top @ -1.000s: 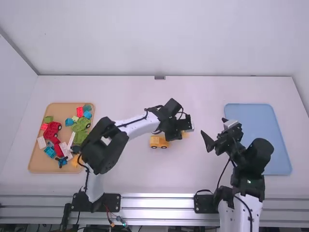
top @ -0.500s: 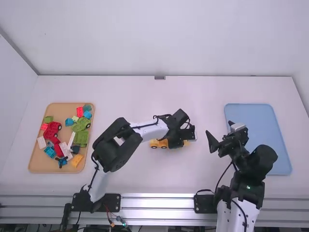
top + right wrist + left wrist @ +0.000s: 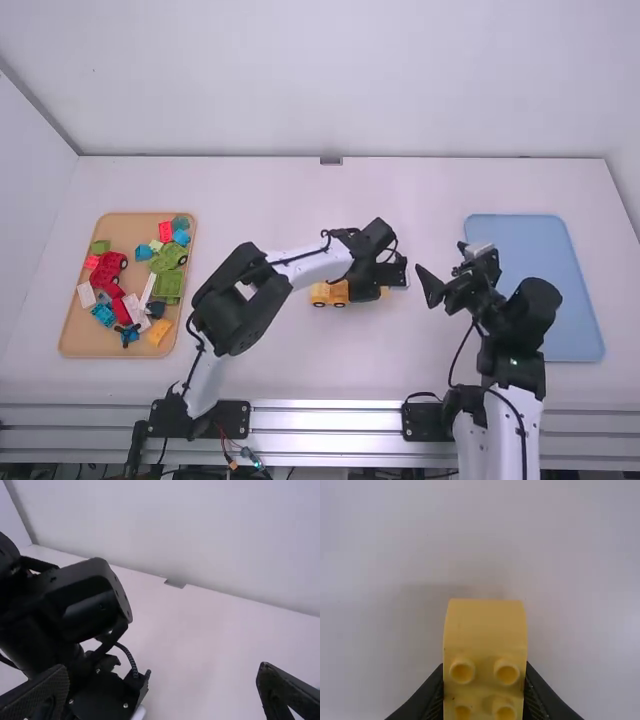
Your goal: Assemble lego blocks to make yellow taxi
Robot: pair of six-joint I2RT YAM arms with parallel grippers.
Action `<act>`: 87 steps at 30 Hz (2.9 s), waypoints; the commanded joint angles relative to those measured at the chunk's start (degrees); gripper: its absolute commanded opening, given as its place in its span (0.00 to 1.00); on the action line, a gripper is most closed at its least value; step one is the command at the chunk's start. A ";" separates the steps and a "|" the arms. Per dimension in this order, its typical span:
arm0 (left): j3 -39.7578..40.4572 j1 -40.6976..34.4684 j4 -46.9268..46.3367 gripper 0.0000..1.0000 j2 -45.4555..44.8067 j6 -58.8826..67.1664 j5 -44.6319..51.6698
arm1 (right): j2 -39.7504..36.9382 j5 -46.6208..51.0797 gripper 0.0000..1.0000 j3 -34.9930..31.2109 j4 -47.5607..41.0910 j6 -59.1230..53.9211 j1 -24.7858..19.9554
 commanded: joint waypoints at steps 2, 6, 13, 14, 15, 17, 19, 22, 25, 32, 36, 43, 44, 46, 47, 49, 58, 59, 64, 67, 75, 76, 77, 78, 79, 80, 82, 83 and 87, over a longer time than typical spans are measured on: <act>0.11 0.07 -0.28 0.03 0.85 0.83 1.92 | 1.46 -0.13 0.99 0.87 0.00 -0.09 0.13; -0.76 0.07 0.68 0.07 0.85 0.83 1.20 | 1.57 -0.35 0.98 0.92 0.13 -1.05 0.17; -2.93 0.04 2.89 0.08 0.85 0.50 0.15 | -1.31 -0.33 0.98 0.76 -1.18 -1.40 0.17; -2.93 0.04 2.89 0.08 0.85 0.24 0.13 | -1.51 -0.31 0.99 0.76 -1.36 -1.42 0.17; -2.91 0.04 3.02 0.12 0.85 0.13 -0.79 | -2.14 -0.28 0.98 0.79 -1.88 -1.46 0.17; -2.91 0.04 3.02 0.36 0.85 0.20 -1.29 | -3.21 -0.28 0.98 0.76 -2.62 -1.46 0.17; -2.91 0.04 3.45 0.34 0.85 0.20 -1.22 | -3.67 -0.28 0.99 0.76 -3.13 -2.16 0.17; -2.91 0.04 5.03 0.99 0.74 0.22 -0.52 | -3.78 1.27 0.98 0.74 -3.65 -2.91 0.17; -2.91 0.04 5.84 0.99 0.24 1.46 2.23 | -2.67 5.11 0.98 0.74 -3.63 -2.91 0.13; -3.41 2.75 5.01 0.99 -4.37 3.06 3.72 | 4.50 4.35 0.99 0.76 -2.23 -7.80 0.09; -7.61 5.75 7.43 0.99 -9.53 4.11 7.04 | 10.99 -1.53 0.99 0.76 0.92 -11.26 0.11; -21.97 12.31 17.51 0.99 -22.53 4.83 15.98 | 23.21 -7.69 0.99 0.81 0.96 -30.75 4.04; -25.18 14.14 20.41 0.99 -24.96 4.90 20.04 | 26.18 -7.91 0.98 0.81 1.14 -35.19 5.62; -29.57 17.27 24.48 0.99 -27.71 4.63 26.80 | 30.36 -7.93 0.99 0.85 1.44 -40.87 7.93; -30.64 18.21 25.46 0.99 -28.28 4.63 28.79 | 31.50 -7.93 0.98 0.87 1.57 -42.14 8.50; -34.29 22.18 28.68 0.99 -29.79 4.66 36.44 | 36.04 -7.91 0.99 0.87 3.10 -45.57 10.60; -43.21 32.04 39.01 0.99 -29.92 4.70 52.94 | 53.83 -8.00 0.99 6.47 5.09 -55.08 14.64; -44.19 31.78 40.92 0.99 -29.92 4.70 52.48 | 56.17 -7.91 1.00 8.52 2.73 -57.35 15.02; -48.04 31.10 49.83 0.99 -29.92 4.04 54.18 | 64.92 -8.87 0.90 17.25 -9.27 -70.55 15.37; -49.27 31.74 53.59 0.99 -29.92 1.77 54.60 | 67.80 -9.66 0.88 19.93 -13.68 -76.46 14.75; -51.34 31.52 61.99 0.99 -29.92 -4.81 54.25 | 76.37 -10.75 0.87 24.09 -15.45 -79.93 14.84; -51.36 31.52 62.23 0.99 -29.92 -4.81 54.23 | 77.05 -10.97 0.86 24.39 -15.56 -80.59 15.10; -51.43 31.52 62.45 0.99 -29.92 -4.81 54.29 | 77.70 -10.93 0.85 24.68 -15.67 -81.07 15.37; -51.41 31.52 62.40 0.99 -29.92 -4.79 54.40 | 78.03 -10.88 0.82 24.90 -15.65 -81.11 15.56; -51.41 31.52 62.34 0.99 -29.92 -4.83 54.40 | 78.60 -10.78 0.80 25.24 -15.67 -81.11 15.69; -51.41 31.54 62.36 0.99 -29.92 -4.81 54.38 | 79.08 -10.71 0.78 25.64 -15.69 -81.02 15.93; -51.41 31.54 62.34 0.99 -29.92 -4.83 54.45 | 79.91 -10.71 0.72 26.18 -15.45 -80.91 16.04; -51.41 31.50 62.31 0.99 -29.92 -4.81 54.40 | 80.48 -10.78 0.67 26.60 -15.56 -80.94 15.91; -51.41 31.52 62.34 0.99 -29.92 -4.81 54.40 | 80.81 -10.69 0.43 26.56 -15.76 -80.52 15.91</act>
